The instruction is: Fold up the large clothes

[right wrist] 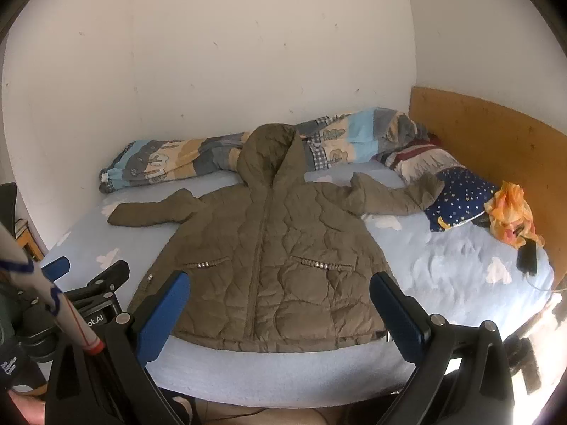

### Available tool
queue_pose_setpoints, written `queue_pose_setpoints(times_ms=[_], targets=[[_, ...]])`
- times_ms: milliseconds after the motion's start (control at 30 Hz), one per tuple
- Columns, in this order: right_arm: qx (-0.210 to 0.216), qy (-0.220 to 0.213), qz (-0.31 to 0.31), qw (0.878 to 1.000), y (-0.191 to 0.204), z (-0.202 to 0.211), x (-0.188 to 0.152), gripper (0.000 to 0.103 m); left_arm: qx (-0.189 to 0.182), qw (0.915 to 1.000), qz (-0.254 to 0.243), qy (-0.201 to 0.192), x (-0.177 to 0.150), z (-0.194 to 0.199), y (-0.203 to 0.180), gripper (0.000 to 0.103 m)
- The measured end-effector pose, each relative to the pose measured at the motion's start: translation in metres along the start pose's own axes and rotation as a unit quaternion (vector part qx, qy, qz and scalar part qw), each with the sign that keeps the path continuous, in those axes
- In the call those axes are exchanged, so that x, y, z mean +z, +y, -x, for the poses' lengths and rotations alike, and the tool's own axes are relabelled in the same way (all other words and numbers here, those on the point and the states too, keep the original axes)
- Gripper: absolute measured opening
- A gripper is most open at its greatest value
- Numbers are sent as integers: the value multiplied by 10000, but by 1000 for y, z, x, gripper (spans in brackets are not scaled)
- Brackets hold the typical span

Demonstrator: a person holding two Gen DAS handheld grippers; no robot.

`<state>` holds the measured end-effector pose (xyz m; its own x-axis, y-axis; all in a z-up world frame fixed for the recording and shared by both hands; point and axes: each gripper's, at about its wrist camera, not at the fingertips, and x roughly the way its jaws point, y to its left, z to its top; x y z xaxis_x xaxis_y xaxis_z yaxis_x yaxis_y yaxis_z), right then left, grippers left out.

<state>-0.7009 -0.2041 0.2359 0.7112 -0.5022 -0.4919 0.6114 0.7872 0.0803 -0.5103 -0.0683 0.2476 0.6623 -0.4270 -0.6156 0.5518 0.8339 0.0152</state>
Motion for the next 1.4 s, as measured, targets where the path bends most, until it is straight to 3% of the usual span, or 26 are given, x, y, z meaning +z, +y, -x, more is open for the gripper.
queue_pose_setpoints(times_ms=[600, 833, 1400], targets=[[-20, 377, 1, 9993, 5, -36, -7, 103, 104, 9993, -13, 369, -7, -35, -1, 100], [-252, 446, 183, 9985, 10, -42, -10, 103, 96, 9990, 45, 430, -9, -39, -3, 100], [-292, 556, 250, 9977, 11, -48, -14, 103, 53, 9991, 14, 412, -14, -43, -1, 100]])
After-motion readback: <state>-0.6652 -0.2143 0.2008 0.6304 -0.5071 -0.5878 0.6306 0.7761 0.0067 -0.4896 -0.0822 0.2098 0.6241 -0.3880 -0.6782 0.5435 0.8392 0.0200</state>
